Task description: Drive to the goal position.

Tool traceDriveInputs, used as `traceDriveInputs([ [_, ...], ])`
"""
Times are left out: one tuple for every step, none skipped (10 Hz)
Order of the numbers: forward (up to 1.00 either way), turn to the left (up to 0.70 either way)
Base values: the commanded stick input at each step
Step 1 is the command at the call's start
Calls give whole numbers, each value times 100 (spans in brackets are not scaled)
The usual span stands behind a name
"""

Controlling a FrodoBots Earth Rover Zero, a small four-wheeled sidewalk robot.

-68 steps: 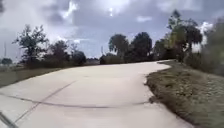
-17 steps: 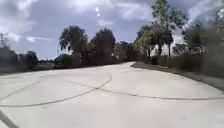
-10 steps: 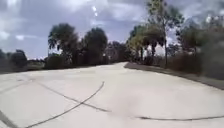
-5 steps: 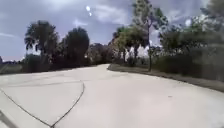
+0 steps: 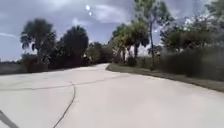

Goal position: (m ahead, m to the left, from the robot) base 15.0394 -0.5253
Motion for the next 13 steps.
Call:
traceDriveInputs([
  [85, 0],
  [85, 0],
  [85, 13],
  [85, 34],
  [85, 34],
  [85, 34],
  [85, 34],
  [85, 34],
  [85, 34],
  [85, 34],
  [85, 34],
  [85, 34],
  [85, 22],
])
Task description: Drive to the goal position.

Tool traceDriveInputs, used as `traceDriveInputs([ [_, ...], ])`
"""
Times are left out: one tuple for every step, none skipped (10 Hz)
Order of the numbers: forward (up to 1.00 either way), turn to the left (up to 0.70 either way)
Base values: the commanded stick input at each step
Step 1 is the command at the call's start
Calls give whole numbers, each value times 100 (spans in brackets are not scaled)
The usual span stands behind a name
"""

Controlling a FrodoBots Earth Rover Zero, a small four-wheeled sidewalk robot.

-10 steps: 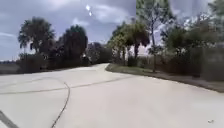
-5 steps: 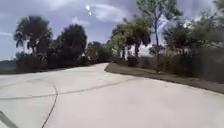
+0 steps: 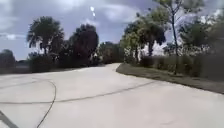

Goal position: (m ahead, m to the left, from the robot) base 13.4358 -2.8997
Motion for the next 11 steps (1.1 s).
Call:
traceDriveInputs([
  [85, 0],
  [85, 0],
  [85, 0],
  [85, 0],
  [85, 0],
  [85, 0],
  [85, 0],
  [85, 0],
  [85, 0],
  [85, 0],
  [85, 0],
])
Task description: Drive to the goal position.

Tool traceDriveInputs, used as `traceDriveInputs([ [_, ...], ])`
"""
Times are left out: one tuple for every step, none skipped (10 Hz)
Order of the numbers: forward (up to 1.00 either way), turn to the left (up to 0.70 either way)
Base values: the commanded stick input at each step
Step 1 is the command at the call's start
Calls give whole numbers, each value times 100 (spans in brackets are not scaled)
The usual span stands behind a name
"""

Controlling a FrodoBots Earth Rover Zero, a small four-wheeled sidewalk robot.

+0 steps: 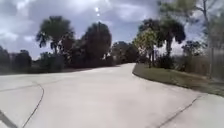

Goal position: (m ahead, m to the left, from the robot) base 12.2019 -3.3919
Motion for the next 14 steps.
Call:
traceDriveInputs([
  [85, 0],
  [85, 0],
  [85, 0],
  [85, 0],
  [85, 0],
  [85, 0],
  [85, 0],
  [85, 0],
  [85, 0],
  [85, 0],
  [85, 0],
  [85, 0],
  [85, 0],
  [85, 0],
])
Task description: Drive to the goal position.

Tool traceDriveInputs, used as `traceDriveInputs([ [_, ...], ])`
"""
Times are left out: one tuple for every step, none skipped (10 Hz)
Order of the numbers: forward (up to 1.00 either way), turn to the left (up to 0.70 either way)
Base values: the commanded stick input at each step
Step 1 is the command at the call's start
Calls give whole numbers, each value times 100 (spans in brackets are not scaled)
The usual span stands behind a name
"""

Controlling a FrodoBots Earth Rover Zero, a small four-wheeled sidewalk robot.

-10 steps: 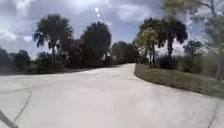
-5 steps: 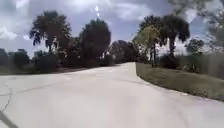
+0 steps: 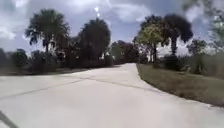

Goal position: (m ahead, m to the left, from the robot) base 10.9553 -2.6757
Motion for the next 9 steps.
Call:
traceDriveInputs([
  [85, 0],
  [85, 0],
  [85, 0],
  [85, 0],
  [85, 0],
  [85, 0],
  [85, 0],
  [85, -3],
  [85, -18],
])
